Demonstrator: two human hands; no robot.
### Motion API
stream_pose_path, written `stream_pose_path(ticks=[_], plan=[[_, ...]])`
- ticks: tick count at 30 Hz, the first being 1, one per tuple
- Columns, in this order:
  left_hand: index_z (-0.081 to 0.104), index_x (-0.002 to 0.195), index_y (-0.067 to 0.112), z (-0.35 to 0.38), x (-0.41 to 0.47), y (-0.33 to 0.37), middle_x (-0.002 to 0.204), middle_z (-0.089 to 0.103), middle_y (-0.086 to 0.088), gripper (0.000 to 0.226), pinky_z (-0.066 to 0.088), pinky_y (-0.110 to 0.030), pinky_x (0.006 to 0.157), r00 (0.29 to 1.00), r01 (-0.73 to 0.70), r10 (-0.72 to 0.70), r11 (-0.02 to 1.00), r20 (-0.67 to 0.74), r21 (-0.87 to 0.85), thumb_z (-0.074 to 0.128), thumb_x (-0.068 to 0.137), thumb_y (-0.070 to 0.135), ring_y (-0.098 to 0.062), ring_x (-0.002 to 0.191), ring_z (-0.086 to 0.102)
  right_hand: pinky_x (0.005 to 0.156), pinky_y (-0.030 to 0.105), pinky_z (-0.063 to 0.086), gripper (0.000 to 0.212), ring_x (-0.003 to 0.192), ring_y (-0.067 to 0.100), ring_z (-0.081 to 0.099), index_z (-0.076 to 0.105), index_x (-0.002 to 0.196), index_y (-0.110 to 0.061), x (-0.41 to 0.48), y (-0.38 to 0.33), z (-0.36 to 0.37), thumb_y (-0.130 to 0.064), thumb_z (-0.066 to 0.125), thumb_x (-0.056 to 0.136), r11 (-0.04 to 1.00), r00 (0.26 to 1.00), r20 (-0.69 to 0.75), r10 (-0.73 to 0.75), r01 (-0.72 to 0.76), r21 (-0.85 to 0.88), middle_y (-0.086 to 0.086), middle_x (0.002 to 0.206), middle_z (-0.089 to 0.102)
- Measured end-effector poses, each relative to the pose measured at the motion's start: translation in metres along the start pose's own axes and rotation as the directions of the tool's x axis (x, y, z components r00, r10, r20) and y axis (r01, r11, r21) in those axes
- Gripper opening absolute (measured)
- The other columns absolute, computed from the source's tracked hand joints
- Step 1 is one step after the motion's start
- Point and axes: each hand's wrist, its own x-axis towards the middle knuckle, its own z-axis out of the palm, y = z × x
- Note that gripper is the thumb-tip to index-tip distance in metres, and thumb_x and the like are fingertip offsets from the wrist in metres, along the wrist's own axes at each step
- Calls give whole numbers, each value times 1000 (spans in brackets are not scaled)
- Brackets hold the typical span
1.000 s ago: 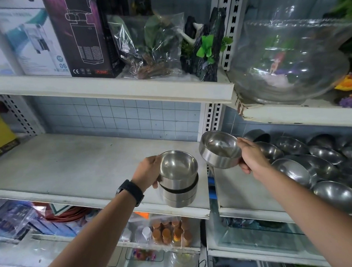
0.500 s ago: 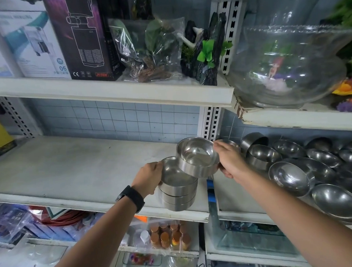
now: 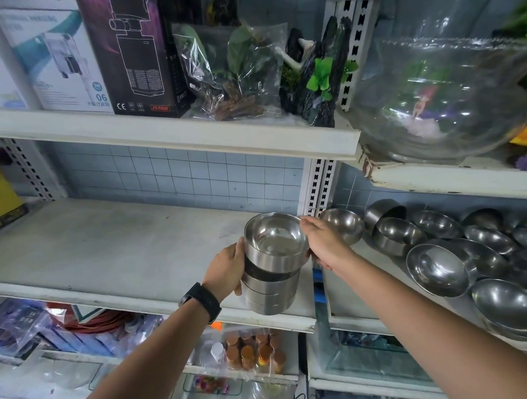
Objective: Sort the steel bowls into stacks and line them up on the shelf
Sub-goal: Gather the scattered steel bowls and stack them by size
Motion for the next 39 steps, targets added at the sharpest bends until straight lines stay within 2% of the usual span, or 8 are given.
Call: stream_pose_path(ticks=[5, 9, 14, 18, 23, 28, 33, 39], plan=[[62, 94, 10, -2, -3, 0, 47, 62, 0, 64, 40, -27, 55, 997, 69, -67, 996, 40, -60, 14, 106, 52, -14, 39, 55, 44, 26, 29, 36, 44, 8, 34, 57, 131, -15, -4, 2, 6, -33, 34, 109, 994, 998, 27, -57, 59, -95, -4, 60, 43], [63, 105, 10, -3, -5, 2, 38, 55, 4, 69, 39, -20, 47, 991, 114, -106, 989, 84, -91, 11, 105, 56, -10, 35, 50, 49, 28, 31, 37, 43, 5, 36, 58, 125, -11, -1, 5, 9, -32, 33, 109, 975, 995, 10, -97, 97, -199, -3, 59, 48], [62, 118, 14, -7, 3, -5, 88, 65, 7, 99, 42, -25, 46, 986, 139, -121, 976, 113, -165, 6, 82, 87, -21, 44, 59, 56, 43, 51, 32, 36, 14, 45, 56, 103, -16, 2, 9, 14, -34, 31, 108, 954, 992, 32, -125, 129, -272, 3, 59, 53], [60, 123, 15, -9, 2, -3, 84, 59, 12, 102, 46, -28, 50, 987, 129, -112, 979, 111, -155, 7, 78, 88, -22, 48, 60, 53, 37, 51, 32, 37, 22, 50, 57, 111, -25, -1, 10, 15, -36, 28, 108, 961, 994, 42, -105, 112, -253, 5, 64, 57], [59, 125, 15, -8, 5, -6, 80, 61, 3, 102, 50, -30, 52, 990, 118, -103, 980, 99, -158, 8, 78, 88, -24, 50, 60, 40, 24, 39, 33, 41, 16, 45, 59, 109, -19, -2, 11, 18, -34, 29, 108, 975, 996, 26, -81, 84, -207, 1, 64, 50], [58, 126, 14, -7, 9, -10, 88, 69, -28, 103, 50, -31, 53, 993, 104, -94, 983, 74, -152, 6, 77, 88, -21, 46, 58, 40, 22, 35, 32, 48, 13, 43, 57, 96, -21, -2, 11, 21, -34, 31, 108, 979, 997, 8, -78, 79, -187, -2, 64, 47], [59, 126, 13, -6, 10, -9, 50, 56, -10, 96, 48, -29, 55, 988, 139, -128, 980, 84, -142, 7, 85, 83, -17, 41, 54, 42, 25, 35, 31, 48, 16, 43, 56, 92, -23, -1, 13, 22, -34, 30, 107, 990, 999, 8, -44, 45, -133, 0, 63, 47], [59, 125, 16, -9, 15, -13, 68, 66, -22, 101, 51, -32, 59, 991, 115, -102, 983, 90, -145, 8, 80, 90, -18, 43, 56, 37, 21, 34, 47, 42, 19, 48, 60, 115, -8, -5, 13, 25, -42, 29, 106, 997, 997, 24, 72, -71, -40, 4, 62, 53]])
